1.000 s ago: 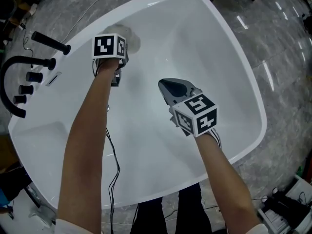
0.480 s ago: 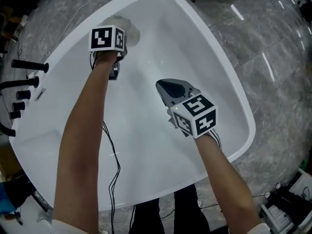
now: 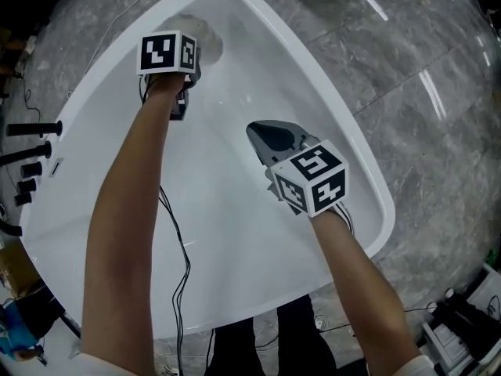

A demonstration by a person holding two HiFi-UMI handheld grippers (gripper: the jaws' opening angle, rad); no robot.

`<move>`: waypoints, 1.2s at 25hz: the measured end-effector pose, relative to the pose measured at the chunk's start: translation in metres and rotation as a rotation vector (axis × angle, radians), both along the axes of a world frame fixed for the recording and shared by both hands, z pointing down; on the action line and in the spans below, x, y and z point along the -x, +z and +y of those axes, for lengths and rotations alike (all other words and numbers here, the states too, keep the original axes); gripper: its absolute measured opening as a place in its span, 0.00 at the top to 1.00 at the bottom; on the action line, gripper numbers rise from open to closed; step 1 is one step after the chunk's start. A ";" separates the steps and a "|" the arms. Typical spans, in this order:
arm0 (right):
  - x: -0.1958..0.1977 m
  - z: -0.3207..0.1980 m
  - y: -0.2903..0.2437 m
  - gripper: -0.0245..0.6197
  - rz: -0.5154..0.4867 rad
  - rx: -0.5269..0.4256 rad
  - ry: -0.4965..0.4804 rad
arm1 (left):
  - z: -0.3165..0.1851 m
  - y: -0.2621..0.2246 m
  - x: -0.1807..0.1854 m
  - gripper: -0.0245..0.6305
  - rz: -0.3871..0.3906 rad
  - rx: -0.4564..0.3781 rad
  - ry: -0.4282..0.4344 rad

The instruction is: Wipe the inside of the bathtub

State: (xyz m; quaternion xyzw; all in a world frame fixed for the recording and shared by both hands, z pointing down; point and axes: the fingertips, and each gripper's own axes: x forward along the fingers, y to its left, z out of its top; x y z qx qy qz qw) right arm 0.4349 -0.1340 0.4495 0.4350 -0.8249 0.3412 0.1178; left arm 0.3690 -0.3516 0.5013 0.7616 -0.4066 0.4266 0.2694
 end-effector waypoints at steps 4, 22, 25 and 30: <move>-0.012 -0.001 0.003 0.93 -0.010 -0.003 0.009 | -0.002 0.006 -0.014 0.81 -0.023 -0.010 0.026; -0.013 0.005 0.052 0.93 -0.078 0.025 0.016 | 0.018 0.083 -0.017 0.81 -0.070 0.038 0.039; -0.015 0.004 0.057 0.93 -0.087 0.027 0.020 | 0.022 0.095 -0.013 0.81 -0.077 0.050 0.037; -0.010 0.007 0.067 0.93 -0.086 0.035 -0.004 | 0.030 0.115 0.002 0.81 -0.116 0.072 0.038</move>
